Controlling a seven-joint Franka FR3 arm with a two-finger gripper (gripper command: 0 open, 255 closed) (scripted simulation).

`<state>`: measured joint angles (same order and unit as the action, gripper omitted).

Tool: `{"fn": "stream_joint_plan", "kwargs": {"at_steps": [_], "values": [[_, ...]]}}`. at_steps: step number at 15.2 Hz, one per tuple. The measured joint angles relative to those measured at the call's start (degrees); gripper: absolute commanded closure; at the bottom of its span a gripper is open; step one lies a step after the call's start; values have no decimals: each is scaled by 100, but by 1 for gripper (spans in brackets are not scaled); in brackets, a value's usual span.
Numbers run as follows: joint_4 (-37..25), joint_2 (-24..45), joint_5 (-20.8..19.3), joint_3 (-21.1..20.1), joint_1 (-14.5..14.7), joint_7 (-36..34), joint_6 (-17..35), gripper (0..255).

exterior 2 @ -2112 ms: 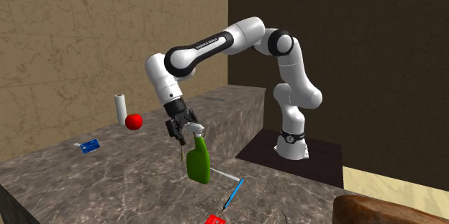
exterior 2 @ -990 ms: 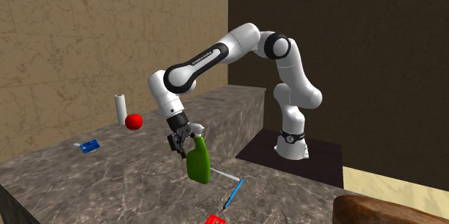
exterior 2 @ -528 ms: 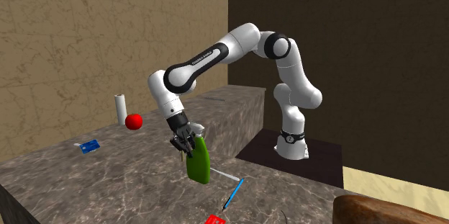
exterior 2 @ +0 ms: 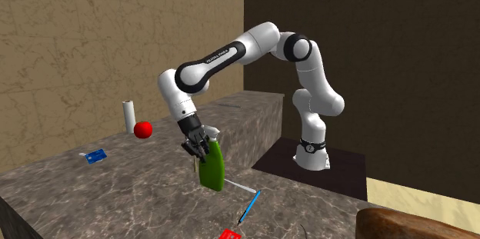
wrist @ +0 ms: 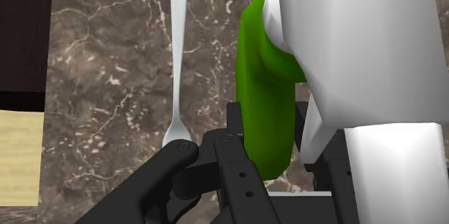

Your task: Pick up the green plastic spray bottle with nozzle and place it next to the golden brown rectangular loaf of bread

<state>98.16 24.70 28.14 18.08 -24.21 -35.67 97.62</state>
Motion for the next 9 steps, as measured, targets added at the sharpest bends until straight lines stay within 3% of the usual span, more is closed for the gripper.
{"fn": "stream_joint_plan", "kwargs": {"at_steps": [9], "values": [[-258,-296,-118,46,-1,-219,-495,255]]}}
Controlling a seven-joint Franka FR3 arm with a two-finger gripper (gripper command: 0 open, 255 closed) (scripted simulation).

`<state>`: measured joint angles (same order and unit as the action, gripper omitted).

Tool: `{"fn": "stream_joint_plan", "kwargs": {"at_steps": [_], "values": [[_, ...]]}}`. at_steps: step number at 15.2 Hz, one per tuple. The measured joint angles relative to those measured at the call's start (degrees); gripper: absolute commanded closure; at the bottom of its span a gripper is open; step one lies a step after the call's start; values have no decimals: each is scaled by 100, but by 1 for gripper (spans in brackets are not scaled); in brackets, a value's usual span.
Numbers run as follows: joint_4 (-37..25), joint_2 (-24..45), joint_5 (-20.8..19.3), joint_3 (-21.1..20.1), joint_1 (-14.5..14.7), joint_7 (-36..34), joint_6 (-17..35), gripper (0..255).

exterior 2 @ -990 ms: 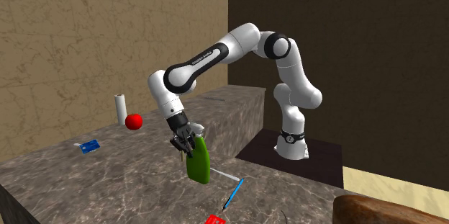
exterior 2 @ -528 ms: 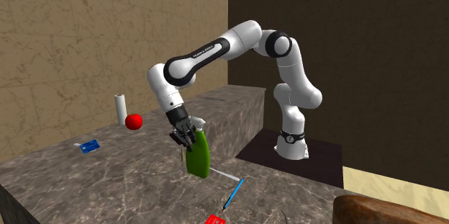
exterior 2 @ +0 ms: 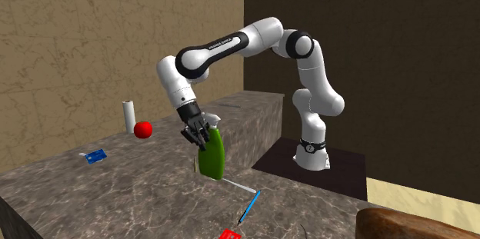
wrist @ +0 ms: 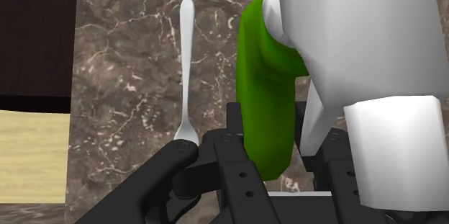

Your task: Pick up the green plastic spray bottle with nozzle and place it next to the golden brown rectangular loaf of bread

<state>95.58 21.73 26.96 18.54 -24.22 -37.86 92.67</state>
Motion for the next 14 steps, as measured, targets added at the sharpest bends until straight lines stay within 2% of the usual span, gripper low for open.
{"fn": "stream_joint_plan", "kwargs": {"at_steps": [14], "values": [[-746,-220,-82,35,-57,-348,-886,255]]}}
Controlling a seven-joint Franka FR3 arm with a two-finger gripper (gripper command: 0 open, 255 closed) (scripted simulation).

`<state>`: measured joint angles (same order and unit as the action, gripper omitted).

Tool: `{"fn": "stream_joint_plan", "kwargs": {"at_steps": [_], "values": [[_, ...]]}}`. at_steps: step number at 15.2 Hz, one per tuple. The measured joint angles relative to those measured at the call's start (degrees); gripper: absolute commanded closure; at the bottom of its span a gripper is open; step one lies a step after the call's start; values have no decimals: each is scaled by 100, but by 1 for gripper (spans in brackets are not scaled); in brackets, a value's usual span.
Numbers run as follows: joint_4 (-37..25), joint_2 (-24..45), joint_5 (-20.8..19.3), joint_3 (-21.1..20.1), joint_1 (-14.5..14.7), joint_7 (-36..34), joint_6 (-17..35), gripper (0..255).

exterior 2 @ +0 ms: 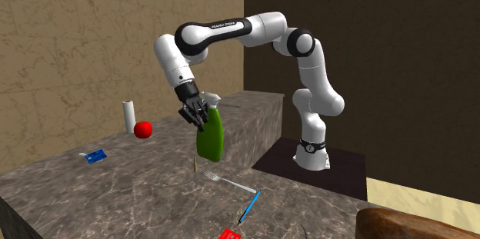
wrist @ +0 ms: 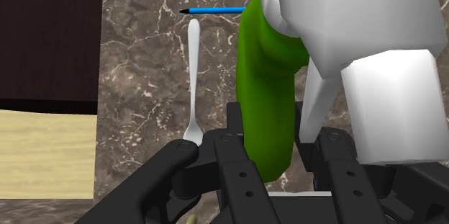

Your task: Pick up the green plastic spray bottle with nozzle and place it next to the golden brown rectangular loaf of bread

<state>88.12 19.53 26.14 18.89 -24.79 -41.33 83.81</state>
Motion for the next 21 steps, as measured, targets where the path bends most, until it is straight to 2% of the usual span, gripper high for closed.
{"fn": "stream_joint_plan", "kwargs": {"at_steps": [13,21], "values": [[-956,-25,35,10,-103,-335,-918,255],[-1749,107,142,1,-213,-565,-1542,255]]}}
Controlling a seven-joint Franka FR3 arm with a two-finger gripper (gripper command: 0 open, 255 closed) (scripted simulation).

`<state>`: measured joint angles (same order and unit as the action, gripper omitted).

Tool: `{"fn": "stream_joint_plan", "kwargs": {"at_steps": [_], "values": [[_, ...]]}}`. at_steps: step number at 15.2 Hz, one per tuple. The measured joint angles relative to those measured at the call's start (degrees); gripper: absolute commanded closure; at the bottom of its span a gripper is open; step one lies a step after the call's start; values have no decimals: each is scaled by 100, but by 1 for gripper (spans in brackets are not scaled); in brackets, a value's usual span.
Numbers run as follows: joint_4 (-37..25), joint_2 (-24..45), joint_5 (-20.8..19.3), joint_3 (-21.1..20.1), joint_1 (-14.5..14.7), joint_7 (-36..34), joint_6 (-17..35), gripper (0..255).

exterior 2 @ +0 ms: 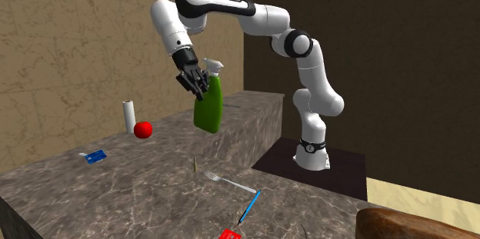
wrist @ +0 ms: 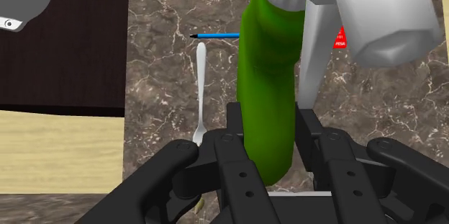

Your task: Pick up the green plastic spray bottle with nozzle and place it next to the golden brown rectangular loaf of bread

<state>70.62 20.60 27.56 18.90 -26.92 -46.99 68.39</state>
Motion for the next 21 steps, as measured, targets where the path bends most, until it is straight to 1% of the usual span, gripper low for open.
{"fn": "stream_joint_plan", "kwargs": {"at_steps": [2,6,11,12,14,15,17,19,21], "values": [[-191,21,25,3,-40,-46,-166,255],[-768,199,138,-12,-147,-186,-546,255],[-1630,511,333,-47,-339,-391,-1069,255],[-1638,493,346,-61,-304,-452,-1073,255],[-1169,177,270,-80,-61,-567,-856,255],[-794,-50,204,-99,111,-635,-666,255],[-367,-348,160,-174,381,-855,-414,255],[-193,-496,171,-261,582,-1101,-270,255],[227,-787,123,-347,808,-1301,-26,255]]}}
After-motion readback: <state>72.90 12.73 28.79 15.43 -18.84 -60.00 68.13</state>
